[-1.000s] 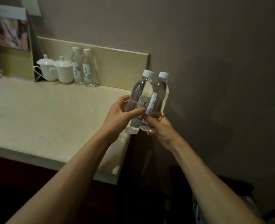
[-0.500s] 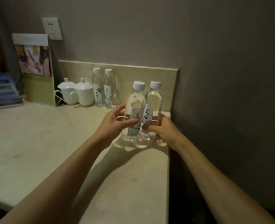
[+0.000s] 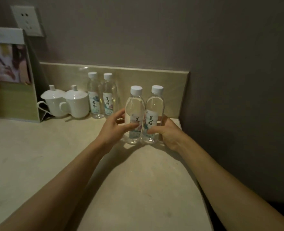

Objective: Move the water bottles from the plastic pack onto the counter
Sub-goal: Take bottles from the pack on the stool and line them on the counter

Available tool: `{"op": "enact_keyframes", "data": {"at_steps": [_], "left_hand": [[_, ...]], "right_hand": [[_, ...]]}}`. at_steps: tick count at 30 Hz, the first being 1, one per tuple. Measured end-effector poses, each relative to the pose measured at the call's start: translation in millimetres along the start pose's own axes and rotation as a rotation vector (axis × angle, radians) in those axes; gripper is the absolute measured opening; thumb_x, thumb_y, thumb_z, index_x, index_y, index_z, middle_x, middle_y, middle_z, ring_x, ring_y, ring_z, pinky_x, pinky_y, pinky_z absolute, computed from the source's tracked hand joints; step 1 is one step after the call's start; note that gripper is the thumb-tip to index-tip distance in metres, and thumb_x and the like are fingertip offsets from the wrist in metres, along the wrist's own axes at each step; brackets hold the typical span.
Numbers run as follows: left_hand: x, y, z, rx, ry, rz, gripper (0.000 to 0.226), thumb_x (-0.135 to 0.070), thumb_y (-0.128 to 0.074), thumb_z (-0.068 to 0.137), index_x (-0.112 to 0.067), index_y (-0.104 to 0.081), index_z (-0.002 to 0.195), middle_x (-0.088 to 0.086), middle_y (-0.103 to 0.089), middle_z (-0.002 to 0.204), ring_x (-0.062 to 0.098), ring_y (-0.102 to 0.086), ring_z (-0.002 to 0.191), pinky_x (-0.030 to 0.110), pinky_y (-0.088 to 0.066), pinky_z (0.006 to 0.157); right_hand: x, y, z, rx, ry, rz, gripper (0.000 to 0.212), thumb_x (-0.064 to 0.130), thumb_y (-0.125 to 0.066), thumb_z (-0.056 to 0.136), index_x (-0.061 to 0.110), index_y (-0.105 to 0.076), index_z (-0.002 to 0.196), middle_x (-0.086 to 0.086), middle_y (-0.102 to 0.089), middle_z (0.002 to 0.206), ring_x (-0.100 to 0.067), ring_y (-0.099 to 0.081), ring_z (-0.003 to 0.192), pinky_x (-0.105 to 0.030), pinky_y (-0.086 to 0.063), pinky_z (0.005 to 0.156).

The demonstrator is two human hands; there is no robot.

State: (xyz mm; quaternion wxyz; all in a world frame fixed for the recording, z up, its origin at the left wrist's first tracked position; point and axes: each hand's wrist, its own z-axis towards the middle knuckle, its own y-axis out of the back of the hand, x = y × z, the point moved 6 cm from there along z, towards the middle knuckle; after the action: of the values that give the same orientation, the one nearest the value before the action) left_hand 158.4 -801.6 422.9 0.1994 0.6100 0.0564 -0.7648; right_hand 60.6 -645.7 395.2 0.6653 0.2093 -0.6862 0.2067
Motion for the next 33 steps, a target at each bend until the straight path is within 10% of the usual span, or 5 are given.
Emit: {"op": "enact_keyframes", "data": {"at_steps": [8,16,21,33], "left_hand": [[14,40,29,0.063,-0.094,0.015,0.037,-0.014,-0.074,0.084,-0.034,-0.064,0.114,-0.027,-0.071,0.089,-0.01,-0.067,0.078,0.01,-0.054,0.061],[14,48,31,0.028,-0.171,0.169,0.049,-0.027,-0.074,0.085,-0.025,-0.059,0.131,-0.004,-0.069,0.115,0.013,-0.063,0.101,0.032,-0.054,0.086],[17,52,32,-0.057,-0.163,0.266,0.059,-0.035,-0.08,0.078,-0.021,-0.057,0.13,-0.009,-0.063,0.109,0.011,-0.062,0.094,0.022,-0.052,0.075],[31,47,39,-0.015,-0.098,0.332,0.04,-0.028,-0.079,0.08,-0.015,-0.069,0.116,0.0,-0.075,0.104,0.009,-0.069,0.088,0.028,-0.058,0.078]], "right_hand": [[4,-38,18,-0.061,-0.045,-0.05,0.053,-0.015,-0.063,0.071,0.024,-0.054,0.106,-0.006,-0.069,0.102,-0.02,-0.069,0.092,-0.037,-0.056,0.071],[12,-49,14,-0.3,0.042,-0.328,0.093,0.039,-0.089,0.055,0.023,-0.031,0.125,-0.006,-0.05,0.127,-0.023,-0.056,0.115,-0.045,-0.05,0.097],[18,-49,6,-0.498,0.163,-0.747,0.081,0.041,-0.084,0.066,0.014,-0.037,0.126,-0.008,-0.048,0.128,-0.026,-0.051,0.12,-0.044,-0.047,0.097],[14,-45,12,-0.46,0.211,-0.625,0.058,0.03,-0.084,0.071,0.021,-0.043,0.11,-0.001,-0.062,0.116,-0.014,-0.063,0.1,-0.021,-0.051,0.071]]}}
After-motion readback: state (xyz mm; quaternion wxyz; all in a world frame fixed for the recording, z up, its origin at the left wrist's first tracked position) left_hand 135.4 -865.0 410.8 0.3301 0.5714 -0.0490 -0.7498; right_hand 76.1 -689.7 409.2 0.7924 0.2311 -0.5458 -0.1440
